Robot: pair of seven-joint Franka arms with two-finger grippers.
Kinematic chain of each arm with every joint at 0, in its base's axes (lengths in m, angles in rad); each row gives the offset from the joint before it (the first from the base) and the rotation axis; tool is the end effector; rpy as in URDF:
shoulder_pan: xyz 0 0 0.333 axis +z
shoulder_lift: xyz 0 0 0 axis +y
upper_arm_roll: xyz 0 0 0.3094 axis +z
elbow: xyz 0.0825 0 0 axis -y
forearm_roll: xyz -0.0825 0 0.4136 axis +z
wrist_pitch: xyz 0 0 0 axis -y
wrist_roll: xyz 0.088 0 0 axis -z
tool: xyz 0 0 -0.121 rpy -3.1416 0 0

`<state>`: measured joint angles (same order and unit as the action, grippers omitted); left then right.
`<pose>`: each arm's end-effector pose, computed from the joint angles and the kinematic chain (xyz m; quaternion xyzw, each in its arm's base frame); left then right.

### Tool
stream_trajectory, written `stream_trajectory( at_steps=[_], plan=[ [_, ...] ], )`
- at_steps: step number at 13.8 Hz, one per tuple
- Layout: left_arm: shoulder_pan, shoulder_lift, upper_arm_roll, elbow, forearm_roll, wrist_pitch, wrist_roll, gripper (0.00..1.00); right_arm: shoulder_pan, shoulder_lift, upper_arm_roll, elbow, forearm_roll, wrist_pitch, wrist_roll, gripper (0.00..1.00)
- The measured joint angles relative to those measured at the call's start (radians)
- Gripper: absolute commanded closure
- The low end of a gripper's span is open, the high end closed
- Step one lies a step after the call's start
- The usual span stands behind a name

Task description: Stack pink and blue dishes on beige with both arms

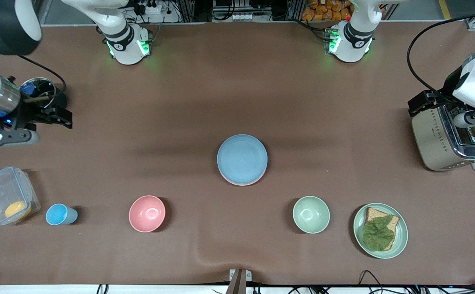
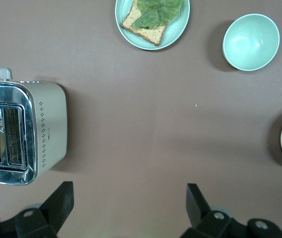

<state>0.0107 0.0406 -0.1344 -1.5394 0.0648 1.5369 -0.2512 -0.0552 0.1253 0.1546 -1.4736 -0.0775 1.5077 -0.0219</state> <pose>0.5886 -0.0636 0.5932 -0.9973 -0.0641 0.0155 0.0331 0.6110 0.0457 0.5731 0.9968 0.0597 -0.0437 0.0308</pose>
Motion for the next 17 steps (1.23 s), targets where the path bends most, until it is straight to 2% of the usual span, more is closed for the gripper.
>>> stream_trajectory(
  at_steps=[2,4,12,17],
  plan=[
    [0.000,0.000,0.000,0.000,0.000,-0.006,0.000,0.00,-0.007,-0.009,0.000,0.058,0.002,-0.065,-0.006,0.00],
    [0.001,0.000,0.001,0.000,0.000,-0.009,0.000,0.00,-0.027,-0.030,0.000,0.077,0.024,-0.070,-0.005,0.00],
    [0.003,0.000,0.007,0.001,0.000,-0.010,0.001,0.00,-0.043,-0.028,0.001,0.059,0.042,-0.020,-0.004,0.00],
    [0.004,0.005,0.009,0.002,-0.019,-0.010,0.081,0.00,-0.050,-0.024,0.001,0.056,0.043,0.001,-0.004,0.00]
  ],
)
